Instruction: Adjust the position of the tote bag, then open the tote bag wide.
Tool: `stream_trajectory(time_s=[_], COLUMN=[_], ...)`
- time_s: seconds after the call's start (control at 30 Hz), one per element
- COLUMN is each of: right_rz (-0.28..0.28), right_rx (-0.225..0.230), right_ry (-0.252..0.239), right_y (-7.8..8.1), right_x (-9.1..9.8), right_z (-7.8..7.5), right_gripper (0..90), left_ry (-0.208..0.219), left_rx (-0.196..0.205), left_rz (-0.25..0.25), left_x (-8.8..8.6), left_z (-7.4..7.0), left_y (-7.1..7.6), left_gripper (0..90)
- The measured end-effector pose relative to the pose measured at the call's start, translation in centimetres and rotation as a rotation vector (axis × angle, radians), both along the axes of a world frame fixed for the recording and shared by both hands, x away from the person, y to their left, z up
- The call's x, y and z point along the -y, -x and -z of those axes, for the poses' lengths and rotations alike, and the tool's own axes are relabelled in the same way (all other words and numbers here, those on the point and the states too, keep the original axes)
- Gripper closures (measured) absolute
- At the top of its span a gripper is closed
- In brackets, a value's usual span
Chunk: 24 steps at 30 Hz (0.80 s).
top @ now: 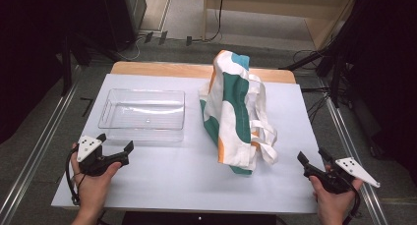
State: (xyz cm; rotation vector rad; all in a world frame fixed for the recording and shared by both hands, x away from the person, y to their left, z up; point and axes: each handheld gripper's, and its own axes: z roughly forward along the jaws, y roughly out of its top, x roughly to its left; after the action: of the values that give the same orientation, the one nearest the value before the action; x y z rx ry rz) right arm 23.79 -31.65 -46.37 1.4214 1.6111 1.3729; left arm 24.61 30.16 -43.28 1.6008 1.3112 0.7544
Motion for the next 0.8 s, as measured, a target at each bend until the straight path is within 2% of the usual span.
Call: stream_trajectory(time_s=[0.07, 0.13, 0.17, 0.2, 0.27, 0.3, 0.33, 0.4, 0.43, 0.47, 0.6, 0.67, 0.73, 0.77, 0.8], right_rz=[-0.036, -0.070, -0.082, -0.091, -0.135, -0.135, -0.174, -0.197, -0.210, -0.232, -0.300, -0.288, -0.277, -0.276, -0.281], right_rx=[-0.014, -0.031, -0.039, -0.049, -0.062, -0.062, -0.084, -0.101, -0.104, -0.110, -0.134, -0.127, -0.123, -0.128, -0.137], right_ry=[-0.008, -0.032, -0.026, -0.021, -0.045, -0.045, -0.063, -0.078, -0.084, -0.089, -0.056, -0.027, -0.031, -0.034, -0.032], right_y=[-0.4, -0.8, -1.0, -1.2, -1.4, -1.4, -1.7, -2.0, -2.2, -2.4, -2.6, -2.5, -2.6, -2.7, -2.7], right_x=[-0.9, -2.1, -2.7, -3.4, -4.6, -4.6, -5.7, -6.5, -6.8, -7.3, -8.6, -9.1, -9.2, -9.2, -9.4], right_z=[-0.1, 0.0, 0.1, 0.3, 0.5, 0.5, 0.6, 0.7, 0.8, 1.0, 1.2, 1.2, 1.1, 1.1, 1.1], right_gripper=[18.8, 25.2, 31.7, 41.2, 57.3, 57.3, 66.4, 72.5, 76.7, 80.6, 85.9, 85.9, 85.9, 85.9, 85.8], left_ry=[-0.018, -0.022, -0.022, -0.005, 0.004, 0.004, 0.001, -0.007, -0.007, -0.022, 0.004, 0.014, 0.020, 0.043, 0.047], left_rx=[-0.003, 0.010, 0.010, 0.017, 0.028, 0.028, 0.043, 0.046, 0.046, 0.053, 0.051, 0.058, 0.066, 0.069, 0.067], left_rz=[0.021, 0.031, 0.031, 0.077, 0.121, 0.121, 0.158, 0.196, 0.196, 0.227, 0.294, 0.310, 0.315, 0.341, 0.348], left_x=[1.2, 2.5, 2.5, 3.8, 5.4, 5.4, 7.1, 8.6, 8.6, 10.1, 12.6, 13.6, 14.1, 14.8, 15.1], left_z=[-0.5, -1.0, -1.0, -1.5, -2.1, -2.1, -2.6, -2.9, -2.9, -3.0, -3.6, -4.2, -4.5, -5.2, -5.4], left_y=[0.0, 0.2, 0.2, 0.2, 0.2, 0.2, 0.0, -0.1, -0.1, -0.5, -1.4, -1.8, -2.0, -2.4, -2.5], left_gripper=[6.2, 11.5, 14.3, 14.2, 14.8, 15.1, 15.8, 16.0, 16.0, 15.9, 15.9, 16.0, 16.0, 16.1, 16.3])
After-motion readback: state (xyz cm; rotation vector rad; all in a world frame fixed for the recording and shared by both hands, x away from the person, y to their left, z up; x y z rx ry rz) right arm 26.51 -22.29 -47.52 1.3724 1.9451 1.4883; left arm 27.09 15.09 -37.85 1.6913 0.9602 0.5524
